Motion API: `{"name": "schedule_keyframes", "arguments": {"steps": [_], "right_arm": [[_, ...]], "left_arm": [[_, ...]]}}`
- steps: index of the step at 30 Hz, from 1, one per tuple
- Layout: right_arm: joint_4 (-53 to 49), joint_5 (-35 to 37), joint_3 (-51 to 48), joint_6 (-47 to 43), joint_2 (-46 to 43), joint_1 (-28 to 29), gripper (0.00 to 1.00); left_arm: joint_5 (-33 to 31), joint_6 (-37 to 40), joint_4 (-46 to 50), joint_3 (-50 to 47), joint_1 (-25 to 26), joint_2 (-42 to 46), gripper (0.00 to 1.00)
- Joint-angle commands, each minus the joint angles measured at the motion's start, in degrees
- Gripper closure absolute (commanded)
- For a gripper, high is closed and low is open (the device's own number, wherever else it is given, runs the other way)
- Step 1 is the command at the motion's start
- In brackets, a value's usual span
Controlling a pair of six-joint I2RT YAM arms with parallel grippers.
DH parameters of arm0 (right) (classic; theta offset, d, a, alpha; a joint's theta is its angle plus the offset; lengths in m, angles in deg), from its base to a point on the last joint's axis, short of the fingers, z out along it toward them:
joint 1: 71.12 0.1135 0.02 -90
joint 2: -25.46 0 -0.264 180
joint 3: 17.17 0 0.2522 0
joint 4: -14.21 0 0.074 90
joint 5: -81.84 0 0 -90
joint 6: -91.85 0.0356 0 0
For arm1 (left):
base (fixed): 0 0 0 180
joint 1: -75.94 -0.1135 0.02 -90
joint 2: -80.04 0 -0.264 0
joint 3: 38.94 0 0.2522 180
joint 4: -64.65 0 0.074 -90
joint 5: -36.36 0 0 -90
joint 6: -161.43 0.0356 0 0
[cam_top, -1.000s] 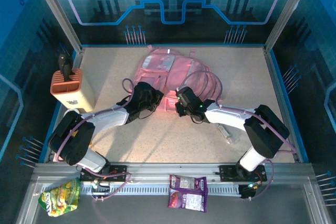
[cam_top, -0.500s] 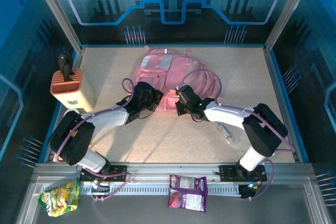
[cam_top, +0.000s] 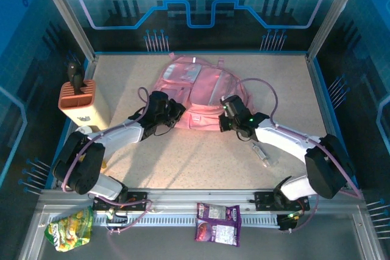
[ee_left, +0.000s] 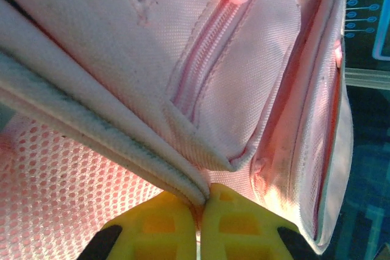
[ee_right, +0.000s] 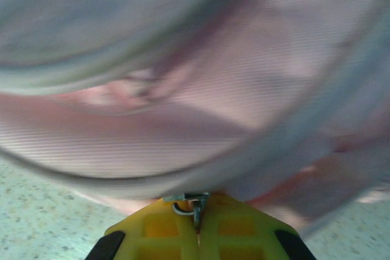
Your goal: Pack books, pencil case, and school supplies into a backpack
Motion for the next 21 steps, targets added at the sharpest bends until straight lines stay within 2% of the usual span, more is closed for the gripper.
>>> {"name": "schedule_keyframes", "arguments": {"steps": [1, 5, 8, 14, 17, 21], "right_arm": [[-4.2, 1.4, -1.4, -1.0, -1.7, -2.2, 1.0], [-3.9, 0.0, 0.3, -1.9, 0.8, 3.7, 1.0], [-2.1, -1.8, 1.5, -0.2, 4.3, 8.1, 1.0], [-0.6, -3.4, 7.3, 2.6, 9.8, 10.0, 1.0], [0.1, -4.1, 6.8, 3.1, 9.7, 10.1, 1.0], [0.8, -4.7, 5.5, 3.5, 9.0, 10.1, 1.0]], "left_arm": [[-0.4, 8.6, 4.6, 2.1, -3.7, 1.1, 1.0], [4.6, 15.6, 7.8, 7.7, -7.5, -2.8, 1.0], [5.8, 19.9, 8.9, 10.9, -8.0, -5.0, 1.0], [7.8, 21.1, 8.2, 9.6, -8.3, -4.3, 0.8], [6.8, 17.8, 9.0, 5.5, -8.2, -0.6, 0.65], [6.1, 5.9, -0.1, -4.0, -6.4, 5.6, 0.52]]}}
